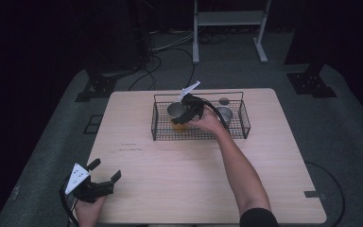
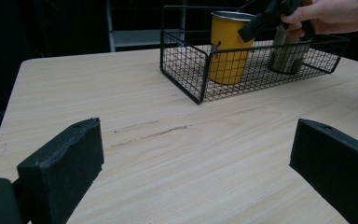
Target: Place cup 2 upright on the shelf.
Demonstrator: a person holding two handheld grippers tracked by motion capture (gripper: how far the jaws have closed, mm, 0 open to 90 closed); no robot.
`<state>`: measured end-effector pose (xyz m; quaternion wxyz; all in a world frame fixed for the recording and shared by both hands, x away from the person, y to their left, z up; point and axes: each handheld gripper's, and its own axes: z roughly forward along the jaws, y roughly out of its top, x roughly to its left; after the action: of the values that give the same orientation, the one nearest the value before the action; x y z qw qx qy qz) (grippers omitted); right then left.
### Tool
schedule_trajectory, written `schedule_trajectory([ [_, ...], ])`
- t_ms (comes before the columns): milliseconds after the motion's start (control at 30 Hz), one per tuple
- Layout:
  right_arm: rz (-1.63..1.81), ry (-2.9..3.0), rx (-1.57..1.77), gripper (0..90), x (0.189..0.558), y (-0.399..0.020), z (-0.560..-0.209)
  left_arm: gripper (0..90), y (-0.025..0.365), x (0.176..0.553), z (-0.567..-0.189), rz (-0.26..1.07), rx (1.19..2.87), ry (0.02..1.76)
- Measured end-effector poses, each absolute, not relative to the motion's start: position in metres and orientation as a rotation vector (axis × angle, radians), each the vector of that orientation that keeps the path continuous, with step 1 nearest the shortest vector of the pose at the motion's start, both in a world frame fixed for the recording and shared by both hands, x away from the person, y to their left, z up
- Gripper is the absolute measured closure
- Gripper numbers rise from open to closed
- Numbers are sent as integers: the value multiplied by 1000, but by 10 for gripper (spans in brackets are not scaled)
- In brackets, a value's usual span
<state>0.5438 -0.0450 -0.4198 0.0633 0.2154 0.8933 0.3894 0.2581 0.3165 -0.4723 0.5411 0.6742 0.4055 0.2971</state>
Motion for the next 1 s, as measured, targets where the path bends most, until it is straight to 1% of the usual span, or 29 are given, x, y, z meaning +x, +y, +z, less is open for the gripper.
schedule_trajectory([
  [400,1212,2664,658,31,542,-48,-413,17,316,258,-472,705,1601,963],
  [700,1292,2611,668,30,539,-55,-400,17,314,259,-472,705,1608,960],
  [1000,1338,2591,671,27,537,-59,-395,17,314,259,-472,702,1604,962],
])
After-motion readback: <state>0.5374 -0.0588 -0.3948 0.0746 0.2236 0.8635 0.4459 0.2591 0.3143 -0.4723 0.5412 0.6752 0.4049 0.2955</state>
